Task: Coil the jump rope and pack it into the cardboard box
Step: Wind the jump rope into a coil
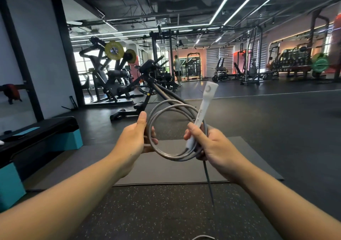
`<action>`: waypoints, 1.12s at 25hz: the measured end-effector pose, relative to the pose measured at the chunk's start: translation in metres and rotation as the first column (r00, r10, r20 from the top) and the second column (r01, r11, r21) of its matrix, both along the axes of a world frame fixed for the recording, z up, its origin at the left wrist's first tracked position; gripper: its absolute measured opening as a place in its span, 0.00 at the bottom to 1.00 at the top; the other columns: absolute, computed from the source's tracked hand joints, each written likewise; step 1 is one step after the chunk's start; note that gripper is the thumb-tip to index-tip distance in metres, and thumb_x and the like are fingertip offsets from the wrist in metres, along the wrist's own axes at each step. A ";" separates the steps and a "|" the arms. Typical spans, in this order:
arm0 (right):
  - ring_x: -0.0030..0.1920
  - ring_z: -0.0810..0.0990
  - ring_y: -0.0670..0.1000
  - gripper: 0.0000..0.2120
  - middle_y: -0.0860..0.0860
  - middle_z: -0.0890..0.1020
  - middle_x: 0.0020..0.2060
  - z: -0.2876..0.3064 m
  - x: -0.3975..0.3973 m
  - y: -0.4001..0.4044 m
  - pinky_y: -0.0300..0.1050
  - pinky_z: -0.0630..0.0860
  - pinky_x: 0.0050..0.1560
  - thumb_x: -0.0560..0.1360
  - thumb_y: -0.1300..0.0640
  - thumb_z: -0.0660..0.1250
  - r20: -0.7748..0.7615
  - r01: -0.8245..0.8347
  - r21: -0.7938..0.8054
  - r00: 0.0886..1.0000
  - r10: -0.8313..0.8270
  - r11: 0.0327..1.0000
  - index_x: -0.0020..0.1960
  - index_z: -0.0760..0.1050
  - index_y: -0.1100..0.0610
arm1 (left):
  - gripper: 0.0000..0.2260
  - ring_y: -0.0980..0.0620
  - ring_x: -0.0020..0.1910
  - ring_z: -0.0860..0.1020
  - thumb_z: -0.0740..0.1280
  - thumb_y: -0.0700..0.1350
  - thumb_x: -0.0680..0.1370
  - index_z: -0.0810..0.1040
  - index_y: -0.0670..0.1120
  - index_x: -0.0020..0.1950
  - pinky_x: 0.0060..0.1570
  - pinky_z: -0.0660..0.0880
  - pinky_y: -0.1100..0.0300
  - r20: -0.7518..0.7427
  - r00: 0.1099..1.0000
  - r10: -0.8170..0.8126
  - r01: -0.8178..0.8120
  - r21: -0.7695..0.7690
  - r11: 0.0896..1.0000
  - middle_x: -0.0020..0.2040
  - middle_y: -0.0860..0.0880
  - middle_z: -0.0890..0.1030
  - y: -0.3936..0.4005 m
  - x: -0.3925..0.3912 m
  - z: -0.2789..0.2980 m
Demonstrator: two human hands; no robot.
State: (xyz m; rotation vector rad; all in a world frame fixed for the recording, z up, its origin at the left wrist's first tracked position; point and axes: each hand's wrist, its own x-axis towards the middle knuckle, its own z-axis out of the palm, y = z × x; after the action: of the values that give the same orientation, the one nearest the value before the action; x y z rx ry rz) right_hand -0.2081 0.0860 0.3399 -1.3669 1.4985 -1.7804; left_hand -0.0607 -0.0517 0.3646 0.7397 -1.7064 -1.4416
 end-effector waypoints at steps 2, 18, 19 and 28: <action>0.26 0.68 0.45 0.18 0.48 0.78 0.29 0.013 -0.006 0.005 0.37 0.65 0.27 0.84 0.47 0.58 -0.126 0.000 0.064 0.992 0.008 0.998 0.47 0.75 0.60 | 0.23 0.49 0.51 0.81 0.53 0.61 0.84 0.79 0.45 0.56 0.54 0.81 0.47 0.117 0.982 0.151 -0.127 -0.188 0.974 0.51 0.49 0.83 -0.006 0.003 0.002; 0.23 0.72 0.41 0.18 0.45 0.79 0.22 0.063 -0.016 -0.014 0.34 0.67 0.28 0.80 0.54 0.65 -0.788 0.248 0.340 0.602 0.130 0.907 0.33 0.76 0.59 | 0.13 0.49 0.46 0.79 0.71 0.49 0.77 0.82 0.46 0.59 0.45 0.74 0.57 0.864 0.312 0.396 0.816 -0.456 0.354 0.47 0.49 0.83 0.045 -0.053 0.117; 0.24 0.73 0.42 0.18 0.46 0.80 0.24 0.063 -0.017 -0.014 0.35 0.69 0.29 0.80 0.53 0.65 -0.815 0.256 0.341 0.560 0.149 0.905 0.35 0.79 0.60 | 0.12 0.48 0.48 0.81 0.71 0.45 0.77 0.82 0.44 0.59 0.48 0.76 0.56 0.905 0.281 0.320 0.811 -0.402 0.425 0.48 0.47 0.84 0.043 -0.056 0.114; 0.30 0.74 0.43 0.14 0.48 0.80 0.31 0.066 -0.033 0.003 0.39 0.69 0.33 0.77 0.46 0.71 -0.764 0.130 0.339 0.616 0.193 0.932 0.46 0.83 0.58 | 0.12 0.50 0.32 0.70 0.62 0.47 0.81 0.81 0.41 0.52 0.40 0.80 0.51 0.903 0.413 -0.121 0.717 -0.240 0.655 0.35 0.47 0.70 0.018 -0.037 0.076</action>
State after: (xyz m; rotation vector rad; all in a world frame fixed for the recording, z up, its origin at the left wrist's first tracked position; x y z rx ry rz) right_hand -0.2414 0.0888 0.4057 -2.0783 2.0673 -0.7458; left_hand -0.0982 -0.0335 0.4406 0.6286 -3.1681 -0.6453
